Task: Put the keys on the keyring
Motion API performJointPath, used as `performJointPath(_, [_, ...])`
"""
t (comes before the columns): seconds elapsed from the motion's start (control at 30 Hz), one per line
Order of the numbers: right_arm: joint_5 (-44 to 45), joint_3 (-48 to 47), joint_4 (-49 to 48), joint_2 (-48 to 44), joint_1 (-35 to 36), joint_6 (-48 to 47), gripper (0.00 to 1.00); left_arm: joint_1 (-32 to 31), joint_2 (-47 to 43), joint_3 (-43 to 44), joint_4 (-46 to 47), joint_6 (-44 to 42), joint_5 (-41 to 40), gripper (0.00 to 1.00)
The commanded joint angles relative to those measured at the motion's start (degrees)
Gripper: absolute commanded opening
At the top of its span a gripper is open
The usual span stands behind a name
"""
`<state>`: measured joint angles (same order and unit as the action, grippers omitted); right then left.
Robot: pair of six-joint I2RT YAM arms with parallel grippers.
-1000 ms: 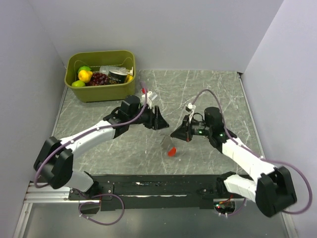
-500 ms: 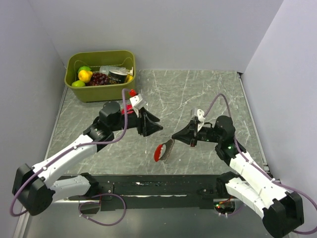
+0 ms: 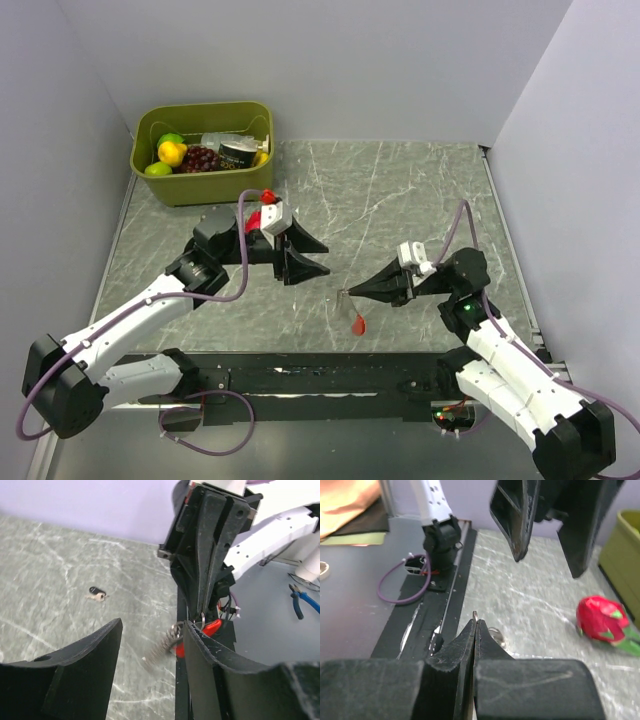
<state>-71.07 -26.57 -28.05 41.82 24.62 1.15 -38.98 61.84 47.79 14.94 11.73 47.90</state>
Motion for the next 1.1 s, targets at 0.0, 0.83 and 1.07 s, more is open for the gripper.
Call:
performJointPath(0.0, [-2.1, 0.4, -11.3, -1.1, 0.4, 5.0, 0.00, -1.8, -1.4, 0.6, 2.9, -3.6, 2.7, 0.59])
performJointPath(0.83, [17.8, -10.6, 10.0, 0.8, 0.5, 8.9, 0.00, -6.1, 4.2, 3.3, 8.3, -1.5, -3.2, 0.41])
performJointPath(1.07, [18.5, -10.4, 9.6, 0.2, 0.5, 9.0, 0.00, -6.1, 5.9, 4.4, 5.9, -2.2, -3.4, 0.33])
